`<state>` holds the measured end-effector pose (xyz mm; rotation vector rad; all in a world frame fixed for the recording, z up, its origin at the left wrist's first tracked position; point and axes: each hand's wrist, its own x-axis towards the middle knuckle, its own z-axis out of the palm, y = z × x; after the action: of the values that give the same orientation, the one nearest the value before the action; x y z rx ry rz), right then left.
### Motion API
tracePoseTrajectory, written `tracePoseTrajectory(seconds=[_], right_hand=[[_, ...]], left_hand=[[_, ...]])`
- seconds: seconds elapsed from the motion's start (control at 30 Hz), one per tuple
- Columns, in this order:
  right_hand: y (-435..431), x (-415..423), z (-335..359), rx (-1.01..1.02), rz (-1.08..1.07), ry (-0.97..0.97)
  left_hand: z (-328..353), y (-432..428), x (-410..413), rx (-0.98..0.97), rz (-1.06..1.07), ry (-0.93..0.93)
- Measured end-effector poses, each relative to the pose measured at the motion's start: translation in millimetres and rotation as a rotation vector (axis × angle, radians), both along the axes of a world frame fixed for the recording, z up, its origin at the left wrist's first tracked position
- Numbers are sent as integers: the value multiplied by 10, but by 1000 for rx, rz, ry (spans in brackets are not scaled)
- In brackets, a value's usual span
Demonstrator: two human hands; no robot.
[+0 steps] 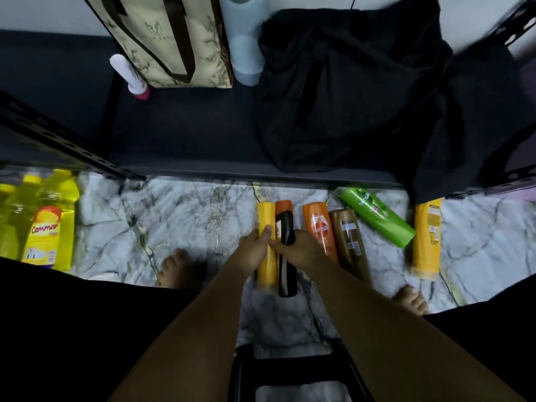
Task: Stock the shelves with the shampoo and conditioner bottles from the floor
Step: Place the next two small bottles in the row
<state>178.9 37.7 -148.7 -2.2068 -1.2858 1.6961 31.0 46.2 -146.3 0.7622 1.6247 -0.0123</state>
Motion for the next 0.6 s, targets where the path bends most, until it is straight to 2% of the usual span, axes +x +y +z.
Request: tracePoseTrajectory(seconds=[0.13,0.3,0.5,0.6], right_hand=[[-41,15,-105,-45,-13,10],[-38,65,-113,-99,-137,183],[86,75,158,-103,-321,407],[115,40,381,-52,-267,430]], left_hand=[[-34,-83,-73,-39,76,-81],[-199,-66,-186,131,113,-111],[185,126,-236,233,137,-177],[447,157,-295,284,130,-220]])
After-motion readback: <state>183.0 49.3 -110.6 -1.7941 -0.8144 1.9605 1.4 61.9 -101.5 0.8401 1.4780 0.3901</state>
